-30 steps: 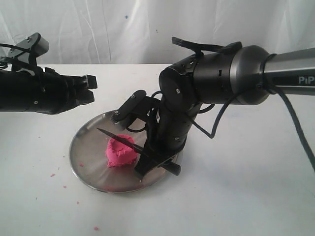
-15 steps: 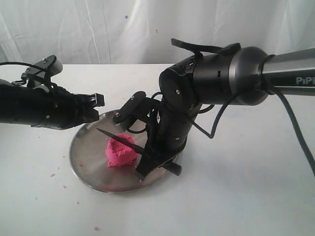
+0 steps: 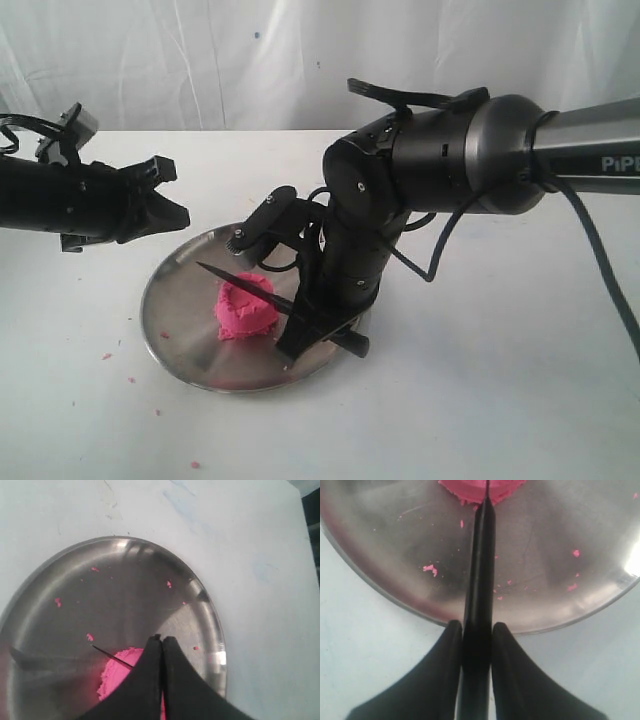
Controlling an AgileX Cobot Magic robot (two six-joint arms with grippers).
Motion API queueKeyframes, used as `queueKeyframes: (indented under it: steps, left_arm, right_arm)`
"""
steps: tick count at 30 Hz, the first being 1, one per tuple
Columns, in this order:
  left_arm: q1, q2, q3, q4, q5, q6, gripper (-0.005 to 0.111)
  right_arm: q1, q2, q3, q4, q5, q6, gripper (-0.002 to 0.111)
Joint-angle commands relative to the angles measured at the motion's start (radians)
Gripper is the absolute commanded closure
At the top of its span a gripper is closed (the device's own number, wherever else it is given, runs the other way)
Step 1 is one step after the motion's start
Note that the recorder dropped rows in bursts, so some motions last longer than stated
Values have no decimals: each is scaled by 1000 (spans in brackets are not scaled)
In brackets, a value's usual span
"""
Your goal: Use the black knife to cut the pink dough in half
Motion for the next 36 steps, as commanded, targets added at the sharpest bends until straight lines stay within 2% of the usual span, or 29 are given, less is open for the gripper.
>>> queueKeyframes:
  steps: [1,5,12,19,26,36]
  left_arm:
    - [16,66,-6,-143,142,88,107]
    - [16,95,-6,-203,170,141,107]
    - [16,97,13,-185,114,127,107]
    - [16,143,20,-203,152,135,107]
    - [-8,150,20,-265,146,190,107]
    - [-27,212,20,-270,117,204,107]
  right_arm:
    - [-4,-2,3,0,9,-21,108]
    - [-4,-2,3,0,14,-21,108]
    - [-4,-2,3,0,14,-20,108]
    - [-4,-2,3,0,12,-20,108]
    - [-4,-2,3,0,8,-20,108]
    - [-4,-2,3,0,8,-20,108]
